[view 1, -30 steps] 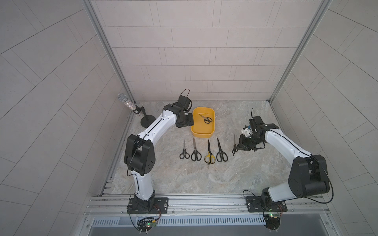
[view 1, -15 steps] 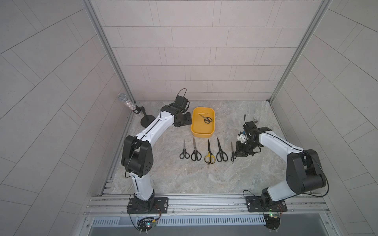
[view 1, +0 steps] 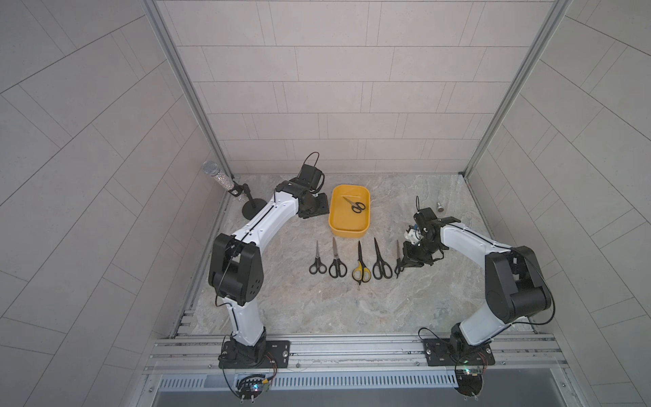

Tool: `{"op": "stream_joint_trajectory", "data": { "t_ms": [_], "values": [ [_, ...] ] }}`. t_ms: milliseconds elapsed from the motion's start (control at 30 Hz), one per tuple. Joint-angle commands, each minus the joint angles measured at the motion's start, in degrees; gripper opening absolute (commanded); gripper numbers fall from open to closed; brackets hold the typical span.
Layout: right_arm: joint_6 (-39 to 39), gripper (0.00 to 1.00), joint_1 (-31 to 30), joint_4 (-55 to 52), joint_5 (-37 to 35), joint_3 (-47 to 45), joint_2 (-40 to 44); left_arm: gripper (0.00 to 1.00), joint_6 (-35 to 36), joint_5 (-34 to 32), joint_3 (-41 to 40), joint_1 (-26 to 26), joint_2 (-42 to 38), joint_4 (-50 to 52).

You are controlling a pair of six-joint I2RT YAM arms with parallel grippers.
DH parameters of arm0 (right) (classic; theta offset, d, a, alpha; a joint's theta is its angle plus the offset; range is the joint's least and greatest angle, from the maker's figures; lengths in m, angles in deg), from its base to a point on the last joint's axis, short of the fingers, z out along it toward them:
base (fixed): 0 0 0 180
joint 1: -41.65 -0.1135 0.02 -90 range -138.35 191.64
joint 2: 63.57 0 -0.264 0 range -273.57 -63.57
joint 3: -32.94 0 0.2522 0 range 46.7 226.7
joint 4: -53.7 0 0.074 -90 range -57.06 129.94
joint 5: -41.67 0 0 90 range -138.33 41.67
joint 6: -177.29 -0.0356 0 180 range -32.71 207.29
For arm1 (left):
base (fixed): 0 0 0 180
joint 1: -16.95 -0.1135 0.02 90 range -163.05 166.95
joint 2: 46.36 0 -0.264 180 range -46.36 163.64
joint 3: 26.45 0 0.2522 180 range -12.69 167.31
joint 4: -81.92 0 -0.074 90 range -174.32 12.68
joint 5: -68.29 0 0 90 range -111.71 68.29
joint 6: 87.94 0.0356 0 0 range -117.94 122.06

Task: Take the scissors out of the storage box
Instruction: Place the scissors at the center of the board.

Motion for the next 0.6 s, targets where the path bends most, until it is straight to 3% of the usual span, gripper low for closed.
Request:
{"op": "stream_joint_trajectory", "data": {
  "t_ms": [0,67,200,567],
  "values": [
    [0.29,0.0,-0.3,-0.59,-3.43,-1.54,-1.38,0.54,0.84,-0.01,-0.21,-0.51,-0.6,-0.01],
    [0.16,0.0,-0.33,-0.77,-3.59,-1.56,-1.66,0.54,0.93,0.01,-0.13,-0.68,-0.54,-0.1],
    [0.48,0.11,-0.35,-1.97,-5.63,-1.12,-2.77,0.54,0.84,0.47,0.18,-0.95,-0.25,-0.05],
    [1.95,0.16,-0.35,-2.62,-9.45,0.63,-5.24,0.54,1.11,0.64,1.79,-1.38,0.36,0.38]
  ]
}}
